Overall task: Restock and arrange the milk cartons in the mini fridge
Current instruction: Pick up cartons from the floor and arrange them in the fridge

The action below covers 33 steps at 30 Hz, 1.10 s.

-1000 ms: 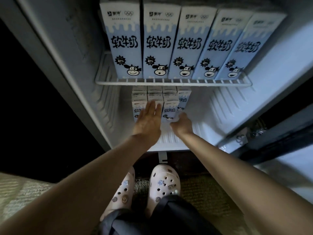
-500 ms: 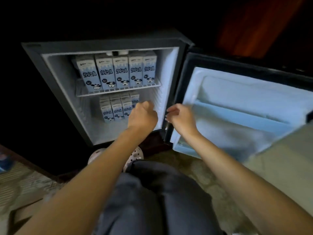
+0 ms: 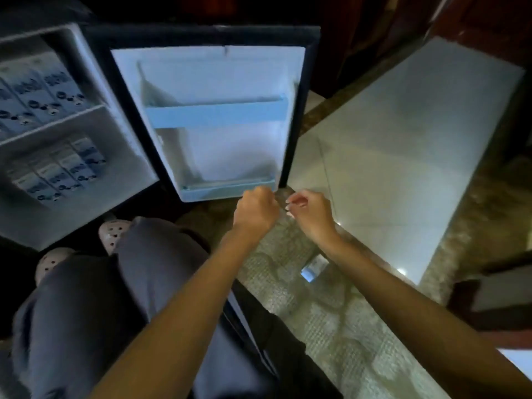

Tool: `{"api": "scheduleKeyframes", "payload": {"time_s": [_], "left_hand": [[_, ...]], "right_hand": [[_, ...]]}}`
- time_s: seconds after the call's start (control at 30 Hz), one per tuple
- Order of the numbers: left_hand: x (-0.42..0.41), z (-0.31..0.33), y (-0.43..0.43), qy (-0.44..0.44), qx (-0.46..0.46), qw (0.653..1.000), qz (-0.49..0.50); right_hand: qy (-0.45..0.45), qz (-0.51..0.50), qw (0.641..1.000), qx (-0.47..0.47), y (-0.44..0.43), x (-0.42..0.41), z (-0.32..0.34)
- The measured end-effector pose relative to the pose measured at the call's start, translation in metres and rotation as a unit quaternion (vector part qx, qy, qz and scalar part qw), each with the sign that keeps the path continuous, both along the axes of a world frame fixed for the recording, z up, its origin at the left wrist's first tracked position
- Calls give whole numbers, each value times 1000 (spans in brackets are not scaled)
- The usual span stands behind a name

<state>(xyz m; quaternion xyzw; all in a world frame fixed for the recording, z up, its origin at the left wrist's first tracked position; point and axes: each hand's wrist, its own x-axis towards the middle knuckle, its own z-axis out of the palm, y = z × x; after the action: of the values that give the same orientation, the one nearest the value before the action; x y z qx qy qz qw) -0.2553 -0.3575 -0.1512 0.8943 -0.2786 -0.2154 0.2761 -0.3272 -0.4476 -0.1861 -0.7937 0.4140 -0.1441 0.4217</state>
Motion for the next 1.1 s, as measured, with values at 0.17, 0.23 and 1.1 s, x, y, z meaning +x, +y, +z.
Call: {"api": "scheduleKeyframes", "payload": {"time_s": [0.17,0.23,1.1], "left_hand": [[-48,-56,-24,47,46,996,-53],[-58,-74,-27,69,70,993,-69],[-54,-157,-36,225,132,965,-17]], "right_hand": [[91,-48,991,80,-17,-65,-81],[142,-42,985,89,-24,-84,-106],[268,57,961,31,-45,-85,-235]]}}
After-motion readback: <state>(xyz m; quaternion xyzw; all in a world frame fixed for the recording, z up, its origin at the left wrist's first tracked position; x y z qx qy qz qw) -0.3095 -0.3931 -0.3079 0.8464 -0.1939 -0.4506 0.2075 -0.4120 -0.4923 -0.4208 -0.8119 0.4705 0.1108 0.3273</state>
